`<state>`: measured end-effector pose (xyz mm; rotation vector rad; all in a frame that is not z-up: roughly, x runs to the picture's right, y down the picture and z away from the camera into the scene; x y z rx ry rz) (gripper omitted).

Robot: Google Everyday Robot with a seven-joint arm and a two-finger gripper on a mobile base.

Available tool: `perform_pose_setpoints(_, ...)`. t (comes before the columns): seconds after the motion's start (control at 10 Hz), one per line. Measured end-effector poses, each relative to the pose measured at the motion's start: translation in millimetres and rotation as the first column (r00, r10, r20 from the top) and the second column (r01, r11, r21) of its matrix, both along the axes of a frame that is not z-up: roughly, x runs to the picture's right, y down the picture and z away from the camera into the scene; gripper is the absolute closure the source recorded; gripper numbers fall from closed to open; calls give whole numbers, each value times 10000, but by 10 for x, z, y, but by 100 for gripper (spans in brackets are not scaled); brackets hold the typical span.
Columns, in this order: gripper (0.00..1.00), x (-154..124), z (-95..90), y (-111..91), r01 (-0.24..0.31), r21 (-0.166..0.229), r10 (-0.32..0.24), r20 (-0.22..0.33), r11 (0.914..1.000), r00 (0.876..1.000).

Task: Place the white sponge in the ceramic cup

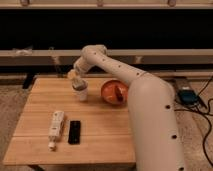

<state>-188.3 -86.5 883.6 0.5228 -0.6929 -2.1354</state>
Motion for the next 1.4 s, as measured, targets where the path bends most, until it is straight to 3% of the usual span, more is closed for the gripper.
perform_pose_setpoints(0.5,40,300,-125,61,-617,269,623,-223,9977,9978)
perform_pose_setpoints(1.0,40,314,-142,69,-995,864,1024,-295,9913,9943)
perform_pose_setpoints(1.4,40,294,-151,54,-1007,928,1038,-298,9906,9941)
